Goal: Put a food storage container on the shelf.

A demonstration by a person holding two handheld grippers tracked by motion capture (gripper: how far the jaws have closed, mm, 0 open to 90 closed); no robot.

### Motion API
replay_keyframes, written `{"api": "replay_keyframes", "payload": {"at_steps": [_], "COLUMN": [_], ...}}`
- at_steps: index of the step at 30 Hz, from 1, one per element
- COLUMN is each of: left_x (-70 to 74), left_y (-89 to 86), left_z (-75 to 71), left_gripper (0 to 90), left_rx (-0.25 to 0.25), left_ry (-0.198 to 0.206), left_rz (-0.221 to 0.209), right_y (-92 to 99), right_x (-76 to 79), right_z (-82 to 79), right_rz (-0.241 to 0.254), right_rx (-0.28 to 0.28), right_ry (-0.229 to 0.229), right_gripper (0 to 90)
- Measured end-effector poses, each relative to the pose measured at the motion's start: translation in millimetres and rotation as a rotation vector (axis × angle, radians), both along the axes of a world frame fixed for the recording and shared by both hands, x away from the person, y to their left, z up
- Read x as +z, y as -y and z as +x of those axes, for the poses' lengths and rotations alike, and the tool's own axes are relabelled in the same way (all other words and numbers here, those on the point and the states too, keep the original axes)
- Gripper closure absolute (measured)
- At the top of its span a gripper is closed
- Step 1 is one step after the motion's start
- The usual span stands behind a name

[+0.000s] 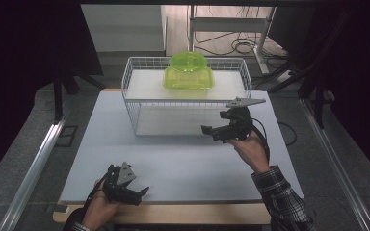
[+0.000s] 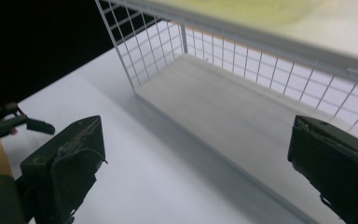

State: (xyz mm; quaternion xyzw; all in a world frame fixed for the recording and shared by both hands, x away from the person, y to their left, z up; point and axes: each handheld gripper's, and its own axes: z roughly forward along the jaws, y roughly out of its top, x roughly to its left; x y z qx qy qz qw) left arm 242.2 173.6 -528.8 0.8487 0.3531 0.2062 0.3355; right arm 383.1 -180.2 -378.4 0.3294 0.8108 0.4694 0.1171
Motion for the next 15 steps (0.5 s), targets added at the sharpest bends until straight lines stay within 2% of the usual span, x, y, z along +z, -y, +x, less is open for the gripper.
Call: {"api": "replay_keyframes", "payload": {"at_steps": [7,15], "left_x": [0.3,0.2], "left_y": [-0.4,-0.2], "left_z": [0.0,0.0], "left_gripper": [1.9,1.9], "left_rx": [0.001,0.000], "left_ry": [0.002,0.003], "left_rz": [-0.003,0.000], "right_y": [9.3,17.2], "right_x": [-19.0,-35.4], "right_z": [-8.8,-21.4], "right_rz": [-0.015,-0.042], "right_rx": [-0.012,-0.010], "right_ry": [-0.018,-0.007], "right_gripper": [2.2,2.1]}}
